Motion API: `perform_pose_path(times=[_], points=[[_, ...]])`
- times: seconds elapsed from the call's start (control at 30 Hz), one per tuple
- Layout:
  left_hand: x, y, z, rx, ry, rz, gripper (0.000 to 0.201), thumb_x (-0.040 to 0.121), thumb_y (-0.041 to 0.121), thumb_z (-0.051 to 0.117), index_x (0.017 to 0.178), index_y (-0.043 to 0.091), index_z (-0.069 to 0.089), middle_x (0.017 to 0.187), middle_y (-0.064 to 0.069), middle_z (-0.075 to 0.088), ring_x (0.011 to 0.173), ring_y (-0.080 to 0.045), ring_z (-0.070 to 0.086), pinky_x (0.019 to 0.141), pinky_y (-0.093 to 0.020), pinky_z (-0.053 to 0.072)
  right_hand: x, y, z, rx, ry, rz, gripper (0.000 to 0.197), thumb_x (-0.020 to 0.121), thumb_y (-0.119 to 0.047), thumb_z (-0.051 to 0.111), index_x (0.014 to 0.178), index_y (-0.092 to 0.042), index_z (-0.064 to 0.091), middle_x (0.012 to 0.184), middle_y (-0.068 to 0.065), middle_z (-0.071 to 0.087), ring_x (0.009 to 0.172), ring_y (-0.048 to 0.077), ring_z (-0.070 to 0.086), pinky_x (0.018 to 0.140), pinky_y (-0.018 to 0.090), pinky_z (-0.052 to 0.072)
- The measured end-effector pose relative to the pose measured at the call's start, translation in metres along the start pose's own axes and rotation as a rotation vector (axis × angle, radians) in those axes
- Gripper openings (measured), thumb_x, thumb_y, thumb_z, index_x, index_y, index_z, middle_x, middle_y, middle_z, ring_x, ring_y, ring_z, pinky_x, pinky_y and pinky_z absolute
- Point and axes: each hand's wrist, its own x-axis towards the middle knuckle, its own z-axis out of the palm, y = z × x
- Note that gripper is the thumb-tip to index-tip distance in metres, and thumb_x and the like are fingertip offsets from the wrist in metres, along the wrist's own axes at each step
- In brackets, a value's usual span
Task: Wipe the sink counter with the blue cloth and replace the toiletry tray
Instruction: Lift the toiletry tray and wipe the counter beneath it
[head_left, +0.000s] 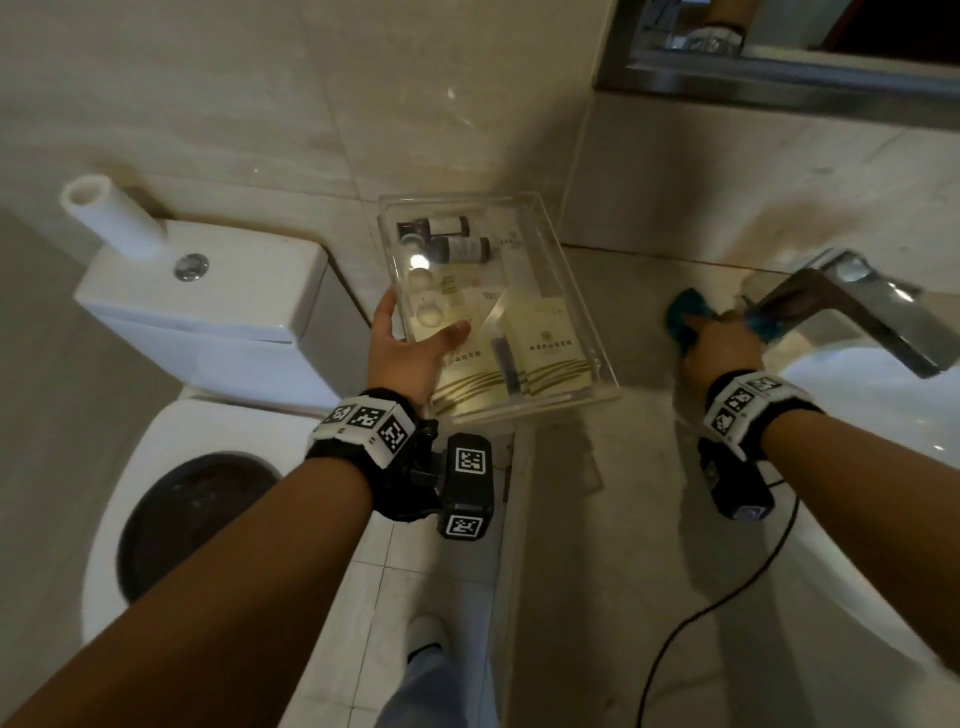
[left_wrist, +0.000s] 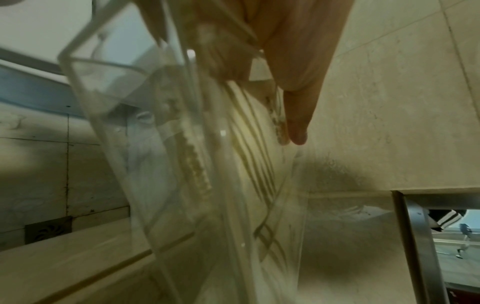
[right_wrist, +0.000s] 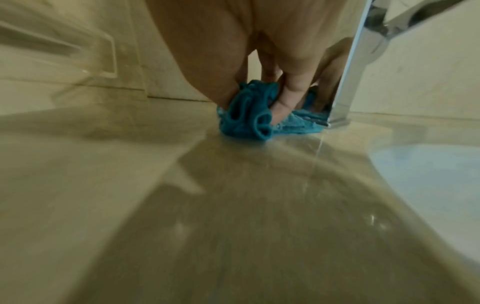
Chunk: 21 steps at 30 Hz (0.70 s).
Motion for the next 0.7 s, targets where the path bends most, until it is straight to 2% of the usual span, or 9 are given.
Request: perform_pose_path(times=[0.07, 0.13, 0.27, 0.4, 0.5, 0.6, 0.7], points=[[-0.006, 0.000, 0.005, 0.004, -0.012, -0.010, 0.093, 0.064, 0.020, 0.084, 0.139, 0.042, 0.035, 0.123, -0.003, 0.060, 0.107, -0.027, 0.062, 0.090, -0.053, 0.052, -0.027, 0.012, 0.002, -0.012, -0.015, -0.055, 0.045, 0.086, -0.011, 0.053, 0.131, -0.013, 0.050, 0.133, 0.025, 0.041, 0.114, 0.044, 0.048, 0.104, 0.041, 0.037], [-0.014, 0.000, 0.010, -0.005, -0.025, -0.015, 0.091, 0.065, 0.018, 0.084, 0.138, 0.041, 0.035, 0.121, -0.003, 0.060, 0.106, -0.027, 0.062, 0.089, -0.052, 0.052, -0.054, 0.027, 0.000, -0.028, -0.037, -0.064, 0.044, 0.085, -0.012, 0.056, 0.129, -0.012, 0.052, 0.129, 0.023, 0.043, 0.111, 0.044, 0.050, 0.104, 0.039, 0.037], [-0.025, -0.004, 0.022, -0.002, -0.079, -0.009, 0.085, 0.074, 0.009, 0.078, 0.141, 0.036, 0.033, 0.106, 0.004, 0.059, 0.102, -0.024, 0.062, 0.088, -0.050, 0.054, -0.066, 0.059, -0.015, -0.083, -0.091, 0.042, 0.048, 0.083, -0.013, 0.061, 0.130, -0.012, 0.052, 0.124, 0.026, 0.048, 0.108, 0.044, 0.052, 0.104, 0.041, 0.038], [-0.031, -0.012, 0.039, 0.058, -0.127, -0.005, 0.082, 0.076, 0.010, 0.076, 0.141, 0.035, 0.032, 0.120, -0.008, 0.059, 0.105, -0.027, 0.062, 0.089, -0.049, 0.054, -0.072, 0.084, -0.037, -0.049, -0.072, 0.157, 0.053, 0.077, -0.010, 0.064, 0.129, -0.012, 0.054, 0.121, 0.025, 0.054, 0.104, 0.042, 0.056, 0.100, 0.045, 0.045], [-0.030, -0.020, 0.054, 0.074, -0.142, 0.000, 0.080, 0.076, 0.010, 0.076, 0.140, 0.033, 0.033, 0.124, -0.012, 0.059, 0.103, -0.026, 0.063, 0.082, -0.043, 0.057, -0.079, 0.092, -0.046, -0.042, -0.034, 0.132, 0.050, 0.077, -0.006, 0.062, 0.126, -0.013, 0.056, 0.121, 0.025, 0.053, 0.109, 0.042, 0.053, 0.102, 0.043, 0.043], [-0.026, -0.028, 0.070, 0.098, -0.151, 0.032, 0.081, 0.077, 0.008, 0.076, 0.143, 0.027, 0.033, 0.125, -0.012, 0.058, 0.105, -0.025, 0.062, 0.073, -0.031, 0.057, -0.084, 0.094, -0.046, 0.023, -0.011, 0.071, 0.047, 0.077, -0.005, 0.060, 0.123, -0.012, 0.060, 0.115, 0.024, 0.055, 0.104, 0.042, 0.055, 0.099, 0.041, 0.045], [-0.022, -0.036, 0.084, 0.128, -0.153, 0.058, 0.081, 0.075, 0.009, 0.077, 0.142, 0.024, 0.033, 0.128, -0.012, 0.057, 0.111, -0.026, 0.060, 0.083, -0.036, 0.055, -0.089, 0.094, -0.046, 0.089, 0.002, 0.037, 0.045, 0.079, -0.004, 0.058, 0.124, -0.011, 0.059, 0.118, 0.026, 0.054, 0.108, 0.042, 0.053, 0.098, 0.039, 0.042]])
